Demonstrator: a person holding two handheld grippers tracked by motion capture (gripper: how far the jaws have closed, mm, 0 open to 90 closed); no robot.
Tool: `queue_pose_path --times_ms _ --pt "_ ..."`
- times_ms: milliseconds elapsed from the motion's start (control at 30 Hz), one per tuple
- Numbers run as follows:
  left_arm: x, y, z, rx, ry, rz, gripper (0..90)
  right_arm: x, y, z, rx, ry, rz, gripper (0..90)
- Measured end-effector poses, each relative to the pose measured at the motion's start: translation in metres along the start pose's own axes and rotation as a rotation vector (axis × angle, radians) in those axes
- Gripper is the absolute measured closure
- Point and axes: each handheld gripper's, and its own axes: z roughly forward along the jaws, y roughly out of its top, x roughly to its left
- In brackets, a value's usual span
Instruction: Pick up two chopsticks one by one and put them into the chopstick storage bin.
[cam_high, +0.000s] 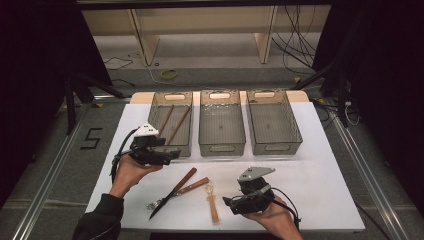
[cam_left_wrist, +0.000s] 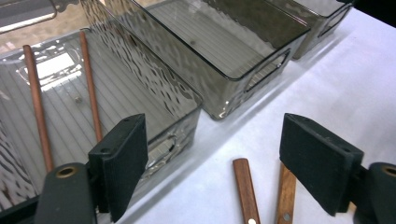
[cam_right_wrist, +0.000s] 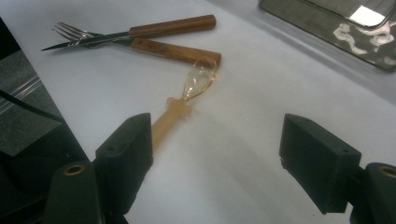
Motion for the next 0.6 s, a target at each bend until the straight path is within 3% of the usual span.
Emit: queue_pose_path --times_ms 300,600 --pt "-0.012 -0.015 -0.005 -0.051 -0.022 0.005 21.4 0.015 0.003 0.011 0.013 -0.001 -0.021 26.6" --pt "-0.020 -0.028 0.000 -0.048 -0.031 0.004 21.2 0.022 0.003 0.022 0.032 0.015 -0.024 26.6"
